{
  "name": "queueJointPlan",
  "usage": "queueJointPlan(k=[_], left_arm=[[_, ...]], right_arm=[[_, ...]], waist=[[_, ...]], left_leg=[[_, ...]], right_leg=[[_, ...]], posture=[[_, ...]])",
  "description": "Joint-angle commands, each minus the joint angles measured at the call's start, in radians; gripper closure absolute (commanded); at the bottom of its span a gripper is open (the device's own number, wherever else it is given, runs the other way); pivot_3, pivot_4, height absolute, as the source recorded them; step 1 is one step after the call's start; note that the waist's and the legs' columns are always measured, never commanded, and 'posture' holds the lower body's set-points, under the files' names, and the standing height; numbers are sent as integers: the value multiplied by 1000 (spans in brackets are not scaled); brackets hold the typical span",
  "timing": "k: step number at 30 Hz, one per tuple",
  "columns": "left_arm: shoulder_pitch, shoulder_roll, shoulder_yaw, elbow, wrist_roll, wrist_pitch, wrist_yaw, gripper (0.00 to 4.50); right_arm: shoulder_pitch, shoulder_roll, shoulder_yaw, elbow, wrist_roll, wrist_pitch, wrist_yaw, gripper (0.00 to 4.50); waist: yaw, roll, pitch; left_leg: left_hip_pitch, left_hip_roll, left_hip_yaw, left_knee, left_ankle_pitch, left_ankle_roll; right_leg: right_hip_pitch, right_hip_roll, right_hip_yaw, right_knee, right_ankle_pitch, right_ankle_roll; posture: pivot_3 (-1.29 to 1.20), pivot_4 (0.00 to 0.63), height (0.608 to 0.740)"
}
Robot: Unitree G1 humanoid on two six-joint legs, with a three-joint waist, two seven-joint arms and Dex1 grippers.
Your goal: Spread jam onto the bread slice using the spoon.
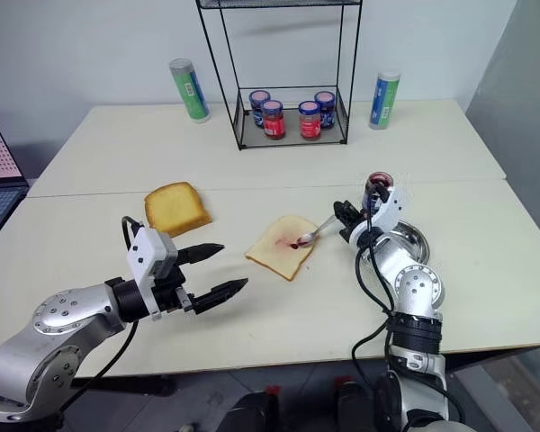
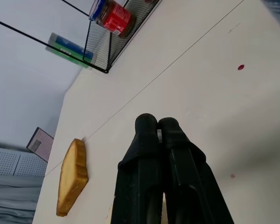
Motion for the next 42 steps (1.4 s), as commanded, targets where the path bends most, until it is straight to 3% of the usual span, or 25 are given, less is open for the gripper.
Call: queueJointPlan(k=[1, 24, 29, 42], left_arm=[[3, -1, 10, -27, -5, -14, 8, 0], [5, -1, 11, -30, -7, -17, 20, 0], [5, 2, 14, -28, -7, -18, 18, 0], [4, 3, 8, -29, -9, -15, 12, 0]], right_arm=[[-10, 6, 15, -1, -12, -27, 32, 4420], [-57, 97, 59, 46, -42, -44, 75, 4420], [-115, 115, -36, 77, 19, -83, 25, 4420], [-48, 48, -8, 4, 12, -1, 24, 4420]], waist=[[0, 0, 0], [0, 0, 0], [1, 0, 0], [0, 0, 0]], left_leg=[[0, 0, 0, 0, 0, 0], [0, 0, 0, 0, 0, 0], [0, 0, 0, 0, 0, 0], [0, 0, 0, 0, 0, 0]], right_leg=[[0, 0, 0, 0, 0, 0], [0, 0, 0, 0, 0, 0], [0, 0, 0, 0, 0, 0], [0, 0, 0, 0, 0, 0]], posture=[[0, 150, 740], [0, 150, 740], [0, 150, 740], [0, 150, 740]])
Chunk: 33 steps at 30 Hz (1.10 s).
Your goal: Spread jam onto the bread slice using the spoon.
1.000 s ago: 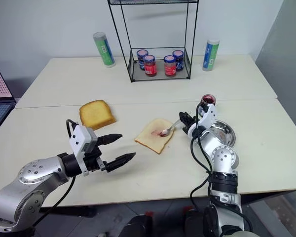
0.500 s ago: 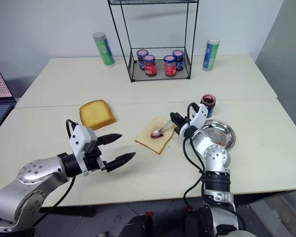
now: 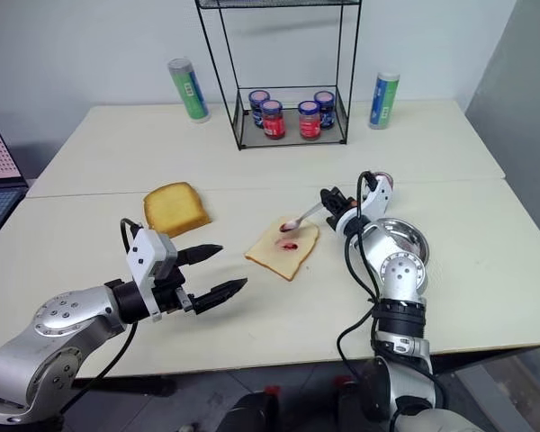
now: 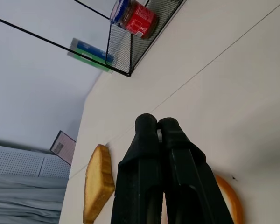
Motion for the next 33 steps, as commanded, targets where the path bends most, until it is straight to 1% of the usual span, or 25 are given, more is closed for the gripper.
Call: queueJointPlan(k=[1, 7, 15, 27, 33], left_arm=[[-4, 4, 9, -30, -9, -15, -4, 0], [-3, 5, 8, -27, -8, -16, -10, 0], [-10, 3, 1, -26, -5, -17, -11, 0], [-11, 3, 2, -26, -6, -16, -11, 0], [-11, 0, 1, -27, -6, -16, -6, 0]], right_arm=[[21, -7, 19, -67, 15, 20, 10, 4420], [52, -37, 14, -90, 18, 47, 18, 4420], [72, -68, 41, -61, -45, 8, 57, 4420], [46, -29, 46, -56, -84, -63, 66, 4420], [6, -7, -4, -55, -65, -114, 36, 4420]], waist=[[0, 0, 0], [0, 0, 0], [0, 0, 0], [0, 0, 0], [0, 0, 0]], left_leg=[[0, 0, 0, 0, 0, 0], [0, 0, 0, 0, 0, 0], [0, 0, 0, 0, 0, 0], [0, 0, 0, 0, 0, 0], [0, 0, 0, 0, 0, 0]], right_leg=[[0, 0, 0, 0, 0, 0], [0, 0, 0, 0, 0, 0], [0, 0, 0, 0, 0, 0], [0, 0, 0, 0, 0, 0], [0, 0, 0, 0, 0, 0]], posture=[[0, 150, 740], [0, 150, 740], [0, 150, 740], [0, 150, 740], [0, 150, 740]])
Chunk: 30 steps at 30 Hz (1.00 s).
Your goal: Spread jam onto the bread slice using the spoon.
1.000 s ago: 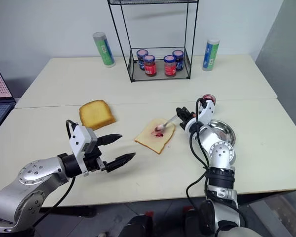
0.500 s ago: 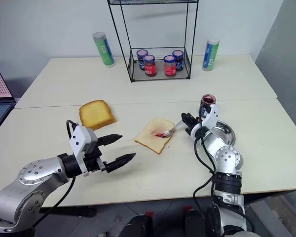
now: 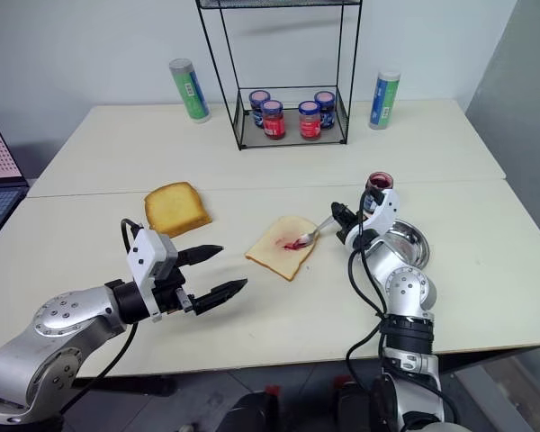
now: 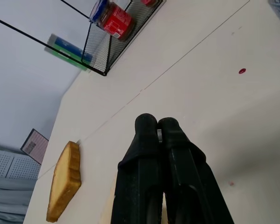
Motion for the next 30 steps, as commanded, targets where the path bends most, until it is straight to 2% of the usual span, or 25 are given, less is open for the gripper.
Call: queueJointPlan(k=[1, 6, 14, 20, 30], left_arm=[[-12, 0, 1, -27, -4, -16, 2, 0], [-13, -2, 1, -26, -4, -17, 2, 0], [-10, 0, -2, -27, -5, -19, -3, 0], [-7, 2, 0, -29, -6, -19, -4, 0], [-10, 0, -2, -28, -5, -19, -2, 0]], right_arm=[[-55, 12, -35, -23, 30, -46, -18, 4420], [-68, 15, -48, -42, 59, -23, -33, 4420], [-6, 10, 15, -85, 85, 84, -7, 4420], [15, -4, 45, -55, 34, 54, 7, 4420], [-12, -47, 18, 21, -55, -42, -4, 4420]], waist=[[0, 0, 0], [0, 0, 0], [0, 0, 0], [0, 0, 0], [0, 0, 0]], left_leg=[[0, 0, 0, 0, 0, 0], [0, 0, 0, 0, 0, 0], [0, 0, 0, 0, 0, 0], [0, 0, 0, 0, 0, 0], [0, 0, 0, 0, 0, 0]], right_leg=[[0, 0, 0, 0, 0, 0], [0, 0, 0, 0, 0, 0], [0, 0, 0, 0, 0, 0], [0, 0, 0, 0, 0, 0], [0, 0, 0, 0, 0, 0]], posture=[[0, 150, 740], [0, 150, 740], [0, 150, 740], [0, 150, 740], [0, 150, 740]])
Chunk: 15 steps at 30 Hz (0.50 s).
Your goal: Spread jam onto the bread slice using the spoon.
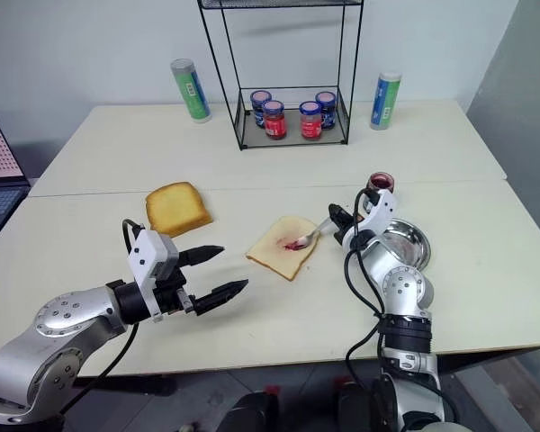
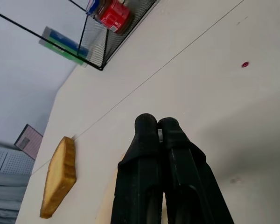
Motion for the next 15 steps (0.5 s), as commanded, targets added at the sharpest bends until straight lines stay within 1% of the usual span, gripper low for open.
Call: queueJointPlan(k=[1, 9, 15], left_arm=[[-11, 0, 2, -26, -5, -19, -2, 0], [-20, -3, -4, -20, -4, -20, 0, 0], [-34, -6, -8, -14, -5, -18, 4, 0]], right_arm=[[-21, -20, -21, -1, -24, -41, -2, 4420], [-52, 21, -65, -22, 32, -52, -31, 4420], [-74, 45, -76, -60, 83, -10, -54, 4420]], waist=[[0, 0, 0], [1, 0, 0], [0, 0, 0]], left_leg=[[0, 0, 0, 0, 0, 0], [0, 0, 0, 0, 0, 0], [0, 0, 0, 0, 0, 0]], right_leg=[[0, 0, 0, 0, 0, 0], [0, 0, 0, 0, 0, 0], [0, 0, 0, 0, 0, 0]], posture=[[0, 150, 740], [0, 150, 740], [0, 150, 740]])
